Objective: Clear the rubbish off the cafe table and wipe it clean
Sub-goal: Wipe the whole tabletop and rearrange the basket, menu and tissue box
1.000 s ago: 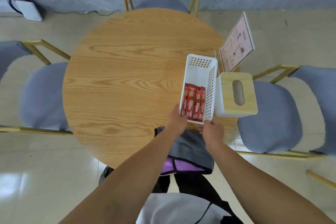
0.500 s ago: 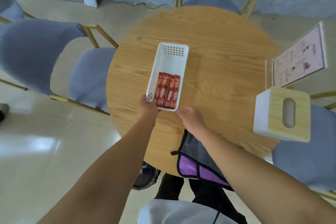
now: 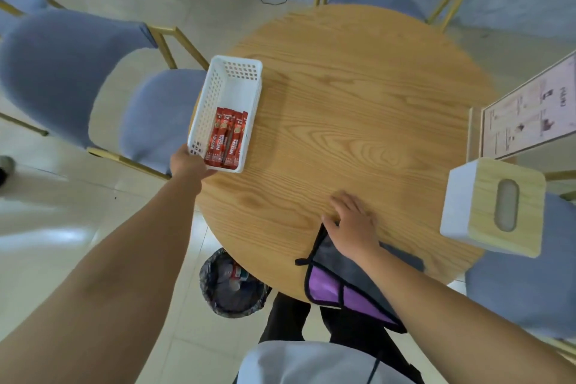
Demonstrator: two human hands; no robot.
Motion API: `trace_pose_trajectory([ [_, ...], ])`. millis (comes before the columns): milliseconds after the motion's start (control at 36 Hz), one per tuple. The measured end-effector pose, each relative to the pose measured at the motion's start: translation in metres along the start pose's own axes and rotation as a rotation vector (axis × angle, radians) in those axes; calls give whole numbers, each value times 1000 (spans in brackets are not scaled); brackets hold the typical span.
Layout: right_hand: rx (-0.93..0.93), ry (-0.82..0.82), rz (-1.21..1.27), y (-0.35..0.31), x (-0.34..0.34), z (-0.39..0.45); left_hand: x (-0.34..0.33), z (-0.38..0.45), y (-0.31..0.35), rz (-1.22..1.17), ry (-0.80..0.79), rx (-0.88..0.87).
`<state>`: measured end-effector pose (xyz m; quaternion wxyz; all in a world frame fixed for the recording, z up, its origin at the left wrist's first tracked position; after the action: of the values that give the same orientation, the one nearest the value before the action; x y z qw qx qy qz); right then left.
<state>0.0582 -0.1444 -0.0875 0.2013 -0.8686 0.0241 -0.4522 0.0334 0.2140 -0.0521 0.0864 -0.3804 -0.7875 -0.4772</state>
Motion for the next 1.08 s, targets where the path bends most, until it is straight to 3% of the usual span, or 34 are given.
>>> trace_pose_trajectory([
  [167,3,-22,3,-1,3,2,2,2,-3,17,20,36],
  [250,-51,93,183,2,22,1,5,-8,1,135,149,-16],
  [389,-61,483,254,17,86,-7,-4,-38,16,384,314,-479],
  [472,-88,720,176,33,122,-8,-22,-66,13,359,198,-702],
  [528,-228,822,138,58,143,-13,-42,-97,9,326,47,-830],
  [667,-726,712,76,119,154,-37,-96,-160,-36,457,-394,-983],
  [778,-909,482,83,145,141,-63,-123,-190,-75,637,-556,-978],
  [889,-881,394,182,154,120,-77,-130,-209,-98,722,-641,-902],
  [1083,-654,375,113,126,94,-92,-123,-219,-98,547,-674,-935],
])
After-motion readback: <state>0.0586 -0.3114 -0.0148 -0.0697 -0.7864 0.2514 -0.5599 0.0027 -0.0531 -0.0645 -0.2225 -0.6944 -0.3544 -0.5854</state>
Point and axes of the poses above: each hand's wrist, its own z-axis towards the middle knuckle, its own x-axis out of the back of the hand, y = z × x, the point moved 3 cm from there along z, towards the middle knuckle, and after that the axes turned 7 degrees about y, right-handed, at the moved point
